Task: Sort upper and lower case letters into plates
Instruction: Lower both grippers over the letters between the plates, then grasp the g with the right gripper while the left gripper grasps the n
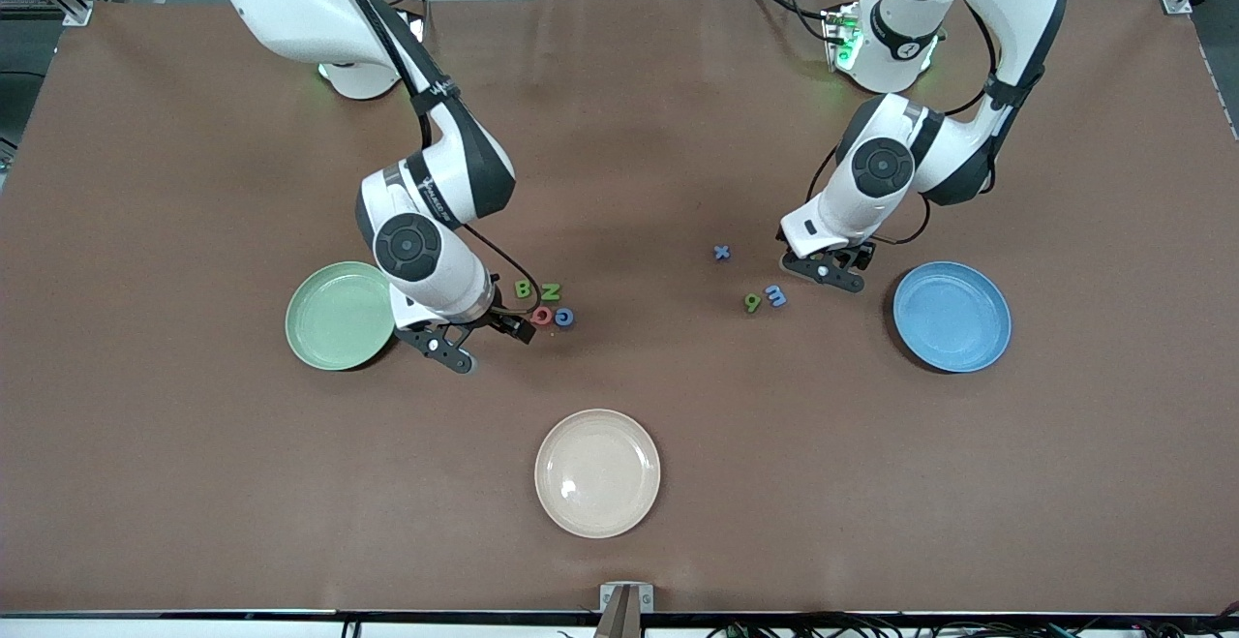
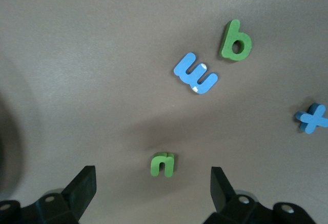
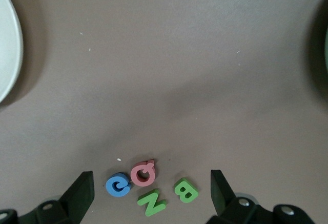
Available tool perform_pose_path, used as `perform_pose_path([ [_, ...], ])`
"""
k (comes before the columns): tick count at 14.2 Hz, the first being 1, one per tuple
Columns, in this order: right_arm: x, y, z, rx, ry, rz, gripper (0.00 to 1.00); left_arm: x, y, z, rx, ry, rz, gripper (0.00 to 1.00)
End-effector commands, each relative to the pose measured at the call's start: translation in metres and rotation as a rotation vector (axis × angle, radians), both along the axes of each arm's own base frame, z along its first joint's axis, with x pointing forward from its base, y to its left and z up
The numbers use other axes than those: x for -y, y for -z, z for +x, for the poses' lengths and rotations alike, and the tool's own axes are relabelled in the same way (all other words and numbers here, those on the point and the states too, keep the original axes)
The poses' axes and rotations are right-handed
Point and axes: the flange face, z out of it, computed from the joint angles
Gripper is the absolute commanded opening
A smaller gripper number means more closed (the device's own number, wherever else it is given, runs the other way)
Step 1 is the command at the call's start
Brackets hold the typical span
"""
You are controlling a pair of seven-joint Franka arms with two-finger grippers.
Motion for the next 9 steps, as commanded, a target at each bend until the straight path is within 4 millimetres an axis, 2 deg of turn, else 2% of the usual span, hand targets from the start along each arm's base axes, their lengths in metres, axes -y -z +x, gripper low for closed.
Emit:
perform_pose_path([
  [1, -0.014, 0.011, -0.007, 0.003, -0.003, -0.001, 0.99, -0.002, 0.012, -0.012, 0.026, 0.023, -0.016, 0.98],
  [3, -0.029, 0.022, -0.013, 0.024, -0.021, 0.007, 0.97, -0.005, 0.023, -0.019, 0.026, 0.02, -0.024, 0.98],
  [6, -0.042, 0.054, -0.019, 0.05, -0.03, 0.009, 0.95, -0.006, 0.029, -0.025, 0.03, 0.016, -0.031, 0.95],
  [7, -0.046, 0.062, -0.022, 0.064, -0.039, 0.011, 0.93, -0.005, 0.031, -0.026, 0.026, 0.014, -0.032, 0.92],
  [8, -0.046, 0.07, -0.025, 0.073, -0.043, 0.013, 0.91, -0.005, 0.032, -0.027, 0.026, 0.011, -0.033, 0.8],
  [9, -0.045, 0.074, -0.027, 0.08, -0.046, 0.014, 0.88, -0.005, 0.034, -0.027, 0.022, 0.01, -0.032, 0.72],
])
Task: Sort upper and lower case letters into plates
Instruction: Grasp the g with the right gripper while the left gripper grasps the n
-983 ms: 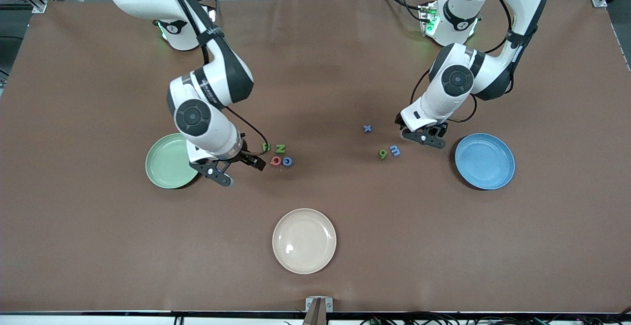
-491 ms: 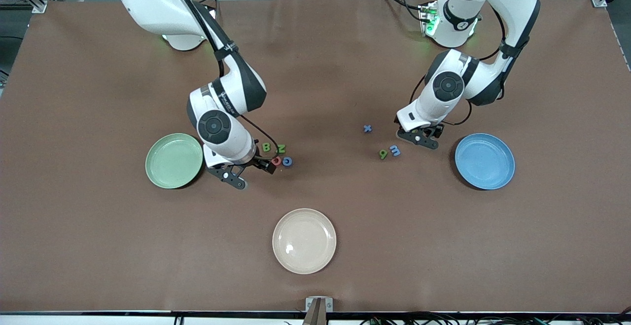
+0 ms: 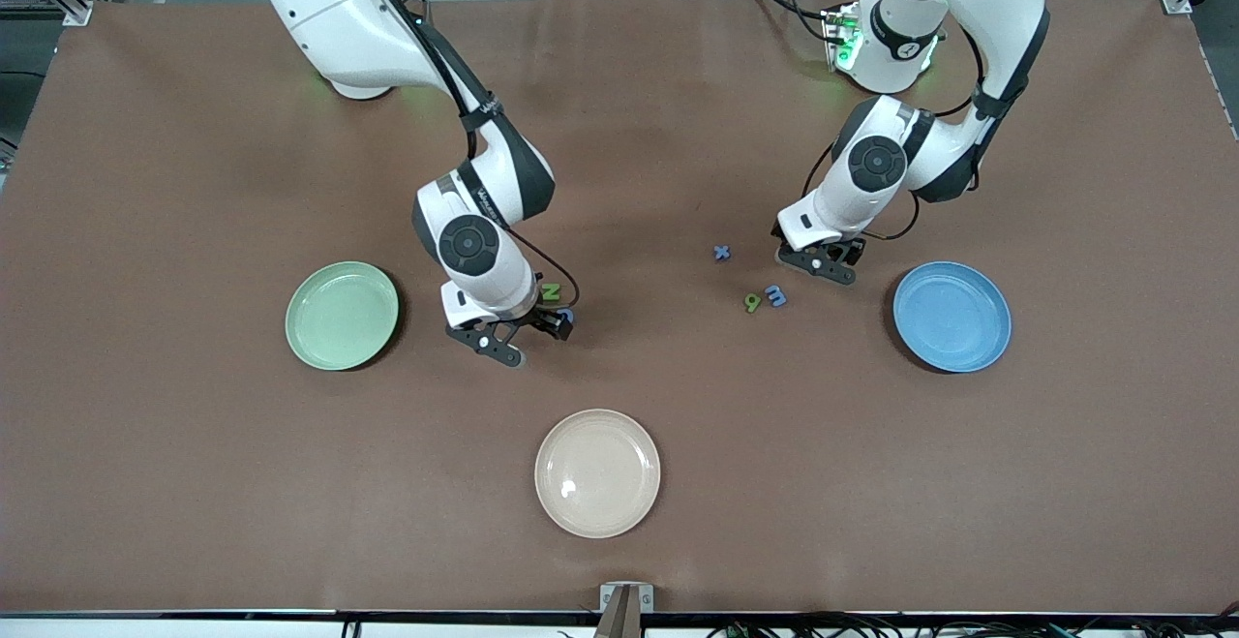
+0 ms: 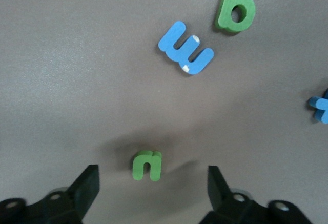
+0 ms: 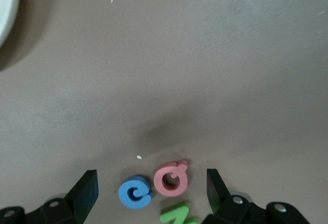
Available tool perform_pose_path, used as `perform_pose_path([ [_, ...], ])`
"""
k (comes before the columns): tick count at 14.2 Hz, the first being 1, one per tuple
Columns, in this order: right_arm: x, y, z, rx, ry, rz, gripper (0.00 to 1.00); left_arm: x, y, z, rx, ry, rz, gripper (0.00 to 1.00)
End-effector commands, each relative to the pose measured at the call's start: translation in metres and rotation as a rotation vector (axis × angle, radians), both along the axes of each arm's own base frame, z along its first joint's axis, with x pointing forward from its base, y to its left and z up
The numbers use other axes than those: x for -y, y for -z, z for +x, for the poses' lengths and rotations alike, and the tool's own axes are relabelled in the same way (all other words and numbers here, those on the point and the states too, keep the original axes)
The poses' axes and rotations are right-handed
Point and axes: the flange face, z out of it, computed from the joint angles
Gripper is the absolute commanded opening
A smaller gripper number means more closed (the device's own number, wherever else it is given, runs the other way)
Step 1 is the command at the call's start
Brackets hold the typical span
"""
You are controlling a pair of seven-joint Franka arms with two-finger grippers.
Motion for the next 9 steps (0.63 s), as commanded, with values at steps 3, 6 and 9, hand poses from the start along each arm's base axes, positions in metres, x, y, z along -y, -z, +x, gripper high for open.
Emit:
perform_pose_path([
  [3, 0.007, 0.014, -0.008, 0.015, -0.007, -0.018, 0.78, -0.002, 0.009, -0.004, -0.003, -0.001, 0.001, 0.68],
  [6, 0.009, 0.018, -0.01, 0.01, -0.006, -0.025, 0.66, -0.004, 0.012, -0.004, -0.008, -0.007, 0.001, 0.67],
  [9, 0.012, 0.027, -0.016, 0.009, -0.008, -0.029, 0.66, -0.004, 0.015, -0.005, -0.014, -0.004, 0.002, 0.65],
])
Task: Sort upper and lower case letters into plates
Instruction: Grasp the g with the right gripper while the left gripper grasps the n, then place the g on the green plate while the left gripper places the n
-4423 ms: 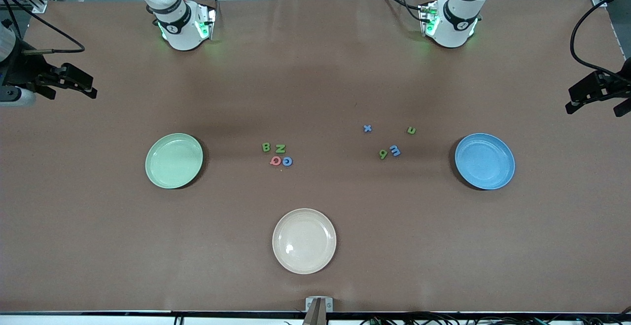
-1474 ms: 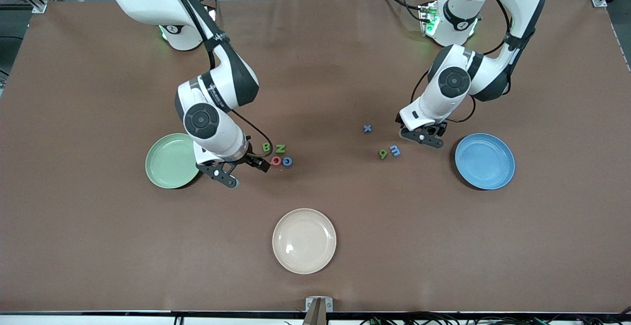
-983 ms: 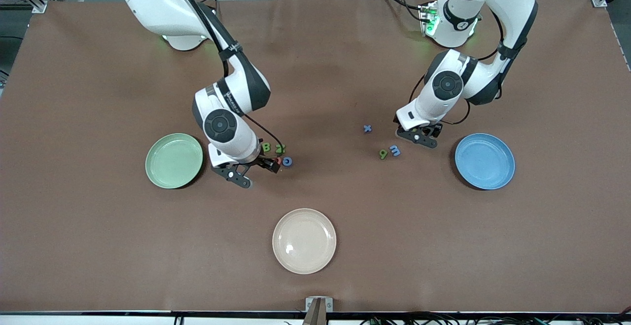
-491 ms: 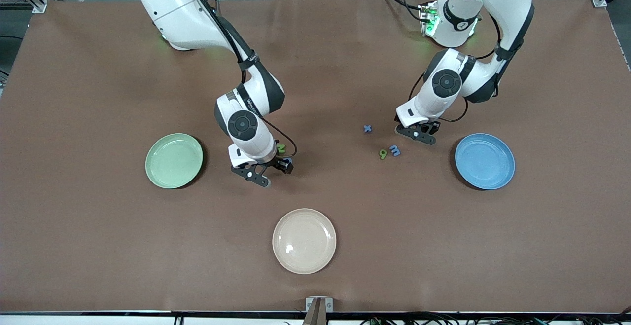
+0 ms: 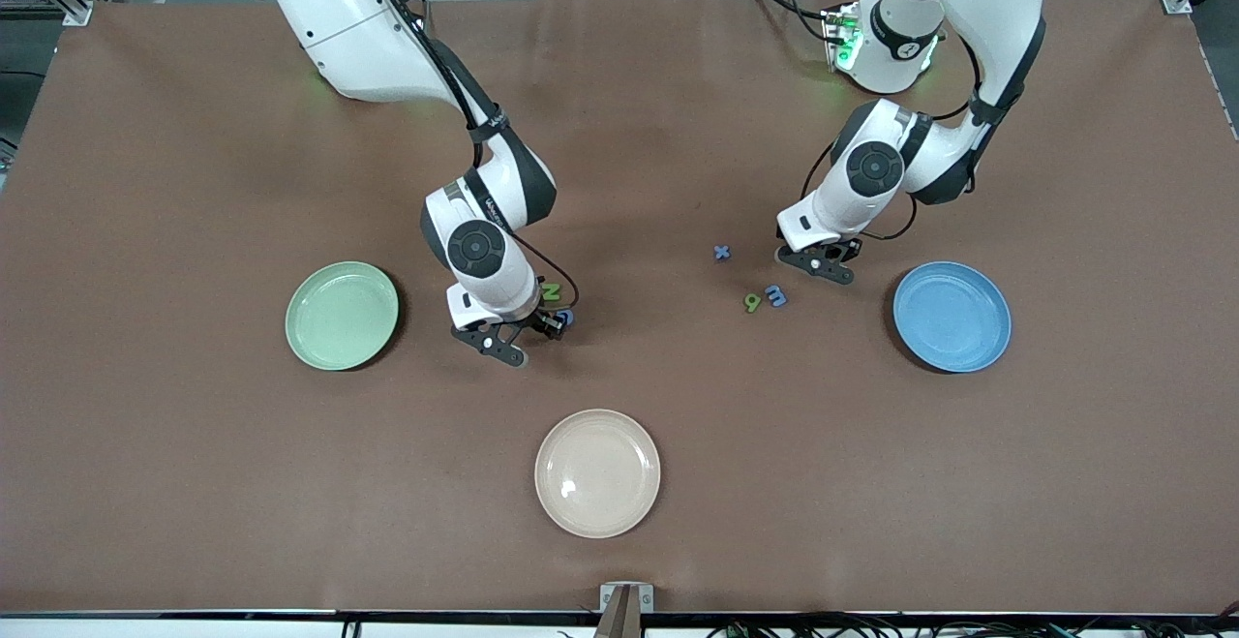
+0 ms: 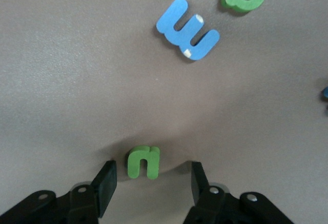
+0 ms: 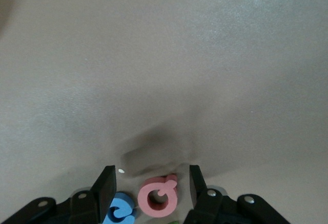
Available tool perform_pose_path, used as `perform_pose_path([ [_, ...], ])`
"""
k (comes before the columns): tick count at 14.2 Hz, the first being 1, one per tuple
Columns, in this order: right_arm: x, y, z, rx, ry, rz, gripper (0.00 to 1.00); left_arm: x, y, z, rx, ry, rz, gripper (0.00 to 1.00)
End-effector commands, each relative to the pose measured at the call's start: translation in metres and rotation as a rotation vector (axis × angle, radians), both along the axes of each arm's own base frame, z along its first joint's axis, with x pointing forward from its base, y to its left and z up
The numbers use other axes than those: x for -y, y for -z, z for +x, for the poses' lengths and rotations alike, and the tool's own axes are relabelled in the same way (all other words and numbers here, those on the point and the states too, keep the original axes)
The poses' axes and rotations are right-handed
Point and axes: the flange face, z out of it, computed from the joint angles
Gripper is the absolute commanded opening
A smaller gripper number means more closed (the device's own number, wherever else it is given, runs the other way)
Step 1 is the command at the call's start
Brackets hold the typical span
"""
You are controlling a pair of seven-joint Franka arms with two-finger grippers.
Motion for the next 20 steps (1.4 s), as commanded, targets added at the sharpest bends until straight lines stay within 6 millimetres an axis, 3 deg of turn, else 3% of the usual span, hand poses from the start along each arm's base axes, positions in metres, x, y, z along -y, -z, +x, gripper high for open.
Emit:
perform_pose_path([
  [1, 0.004, 0.004, -0.01, 0.007, -0.009, -0.013, 0.66, -0.002, 0.0, 0.0, 0.016, 0.0, -0.001, 0.59],
  [5, -0.002, 0.009, -0.023, -0.011, -0.021, -0.025, 0.66, -0.002, 0.0, 0.001, 0.016, 0.0, -0.001, 0.27],
  [9, -0.01, 0.009, -0.03, -0.019, -0.034, -0.03, 0.66, -0.001, -0.001, 0.002, 0.021, 0.004, -0.001, 0.1],
  [12, -0.011, 0.014, -0.037, -0.03, -0.039, -0.036, 0.63, -0.005, -0.016, 0.007, 0.042, 0.002, 0.004, 0.08],
  [14, -0.009, 0.014, -0.037, -0.032, -0.042, -0.038, 0.5, -0.022, -0.039, 0.019, 0.041, -0.008, 0.034, 0.08],
  [16, -0.009, 0.014, -0.036, -0.033, -0.043, -0.039, 0.23, -0.039, -0.072, 0.032, 0.036, 0.046, 0.065, 0.07],
  [17, -0.007, 0.014, -0.035, -0.034, -0.039, -0.038, 0.09, -0.061, -0.089, 0.043, 0.019, 0.069, 0.081, 0.07],
  [19, 0.001, 0.011, -0.031, -0.043, -0.035, -0.043, 0.0, -0.106, -0.11, 0.057, 0.01, 0.148, 0.083, 0.07],
  [20, 0.01, 0.001, -0.025, -0.049, -0.046, -0.048, 0.0, -0.13, -0.109, 0.061, 0.003, 0.173, 0.075, 0.07],
])
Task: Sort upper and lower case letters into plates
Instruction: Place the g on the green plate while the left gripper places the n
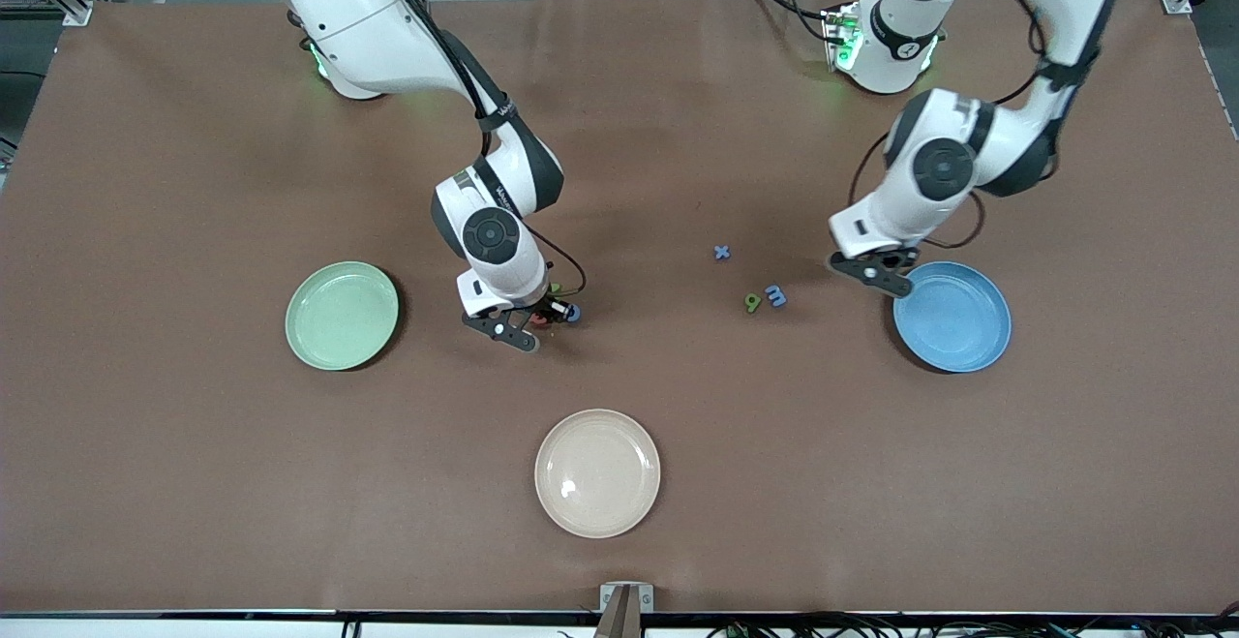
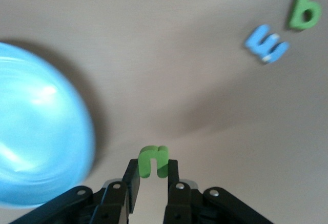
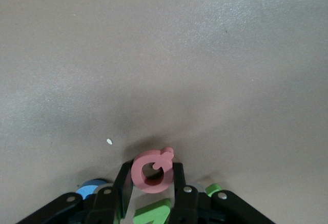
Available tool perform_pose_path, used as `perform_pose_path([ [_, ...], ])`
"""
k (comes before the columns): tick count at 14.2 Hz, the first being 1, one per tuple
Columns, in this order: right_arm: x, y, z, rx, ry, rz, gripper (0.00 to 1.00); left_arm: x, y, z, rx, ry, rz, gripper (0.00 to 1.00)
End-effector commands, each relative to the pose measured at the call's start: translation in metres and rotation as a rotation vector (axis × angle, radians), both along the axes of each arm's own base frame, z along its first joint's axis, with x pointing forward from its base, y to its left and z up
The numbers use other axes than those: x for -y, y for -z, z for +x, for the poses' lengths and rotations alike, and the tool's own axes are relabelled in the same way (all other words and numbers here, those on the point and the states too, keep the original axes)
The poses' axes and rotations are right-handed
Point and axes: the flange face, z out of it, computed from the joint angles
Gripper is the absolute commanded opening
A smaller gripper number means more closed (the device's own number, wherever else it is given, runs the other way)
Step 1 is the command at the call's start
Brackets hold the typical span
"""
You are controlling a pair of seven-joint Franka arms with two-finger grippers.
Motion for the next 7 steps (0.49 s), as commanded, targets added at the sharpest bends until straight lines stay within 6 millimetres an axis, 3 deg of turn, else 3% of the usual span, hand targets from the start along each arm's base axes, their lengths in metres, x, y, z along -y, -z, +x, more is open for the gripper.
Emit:
perform_pose_path([
  [1, 0.038, -0.027, 0.009, -0.027, -0.036, -0.02, 0.0, -0.06, -0.008, 0.008, -0.012, 0.072, 0.003, 0.07],
  [4, 0.113, -0.078, 0.026, -0.053, -0.146, -0.009, 0.0, -0.086, 0.01, 0.013, -0.021, 0.117, -0.012, 0.06],
  [5, 0.155, -0.092, 0.033, -0.045, -0.191, 0.004, 0.0, -0.092, 0.017, 0.017, -0.011, 0.152, 0.011, 0.07],
  [7, 0.218, -0.098, 0.031, -0.052, -0.271, 0.017, 0.0, -0.109, 0.035, 0.023, -0.006, 0.183, 0.039, 0.07],
])
